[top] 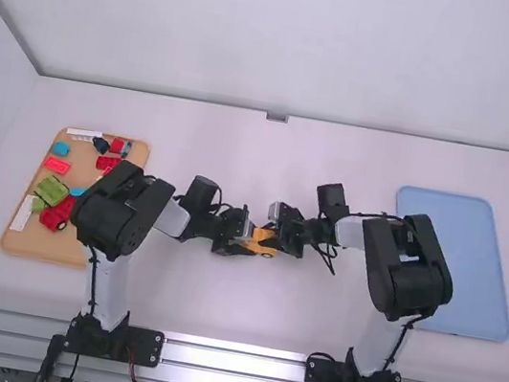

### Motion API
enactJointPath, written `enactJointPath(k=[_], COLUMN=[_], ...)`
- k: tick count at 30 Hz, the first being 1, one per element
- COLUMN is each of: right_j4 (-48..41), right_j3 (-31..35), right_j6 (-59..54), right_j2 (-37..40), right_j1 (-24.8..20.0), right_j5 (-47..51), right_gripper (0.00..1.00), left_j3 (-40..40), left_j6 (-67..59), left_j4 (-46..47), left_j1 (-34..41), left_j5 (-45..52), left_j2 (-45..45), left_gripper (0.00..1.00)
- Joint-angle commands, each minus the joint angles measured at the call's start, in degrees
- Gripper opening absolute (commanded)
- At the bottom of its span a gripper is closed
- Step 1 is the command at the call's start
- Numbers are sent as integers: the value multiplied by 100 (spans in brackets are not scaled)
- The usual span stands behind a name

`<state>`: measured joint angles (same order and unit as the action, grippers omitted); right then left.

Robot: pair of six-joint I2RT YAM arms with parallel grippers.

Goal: Assemble lego blocks to make yellow taxi

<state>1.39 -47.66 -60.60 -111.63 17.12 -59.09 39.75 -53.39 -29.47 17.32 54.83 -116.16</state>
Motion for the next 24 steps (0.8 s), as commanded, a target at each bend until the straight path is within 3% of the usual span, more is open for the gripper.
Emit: enactJointPath(k=[1, 8, 24], right_j4=[42, 494, 402], right_j3=[-2, 267, 275], right_j6=[-15, -66, -70], right_j2=[-50, -50, -46], right_j1=[20, 17, 20], right_j5=[-136, -262, -133], right_gripper=[3, 4, 2], left_j3=[-70, -70, -59], left_j6=[4, 28, 282], left_j4=[9, 7, -170], left_j1=[68, 70, 63], left_j5=[-37, -46, -46], left_j2=[-107, -105, -105], left_gripper=[37, 35, 34])
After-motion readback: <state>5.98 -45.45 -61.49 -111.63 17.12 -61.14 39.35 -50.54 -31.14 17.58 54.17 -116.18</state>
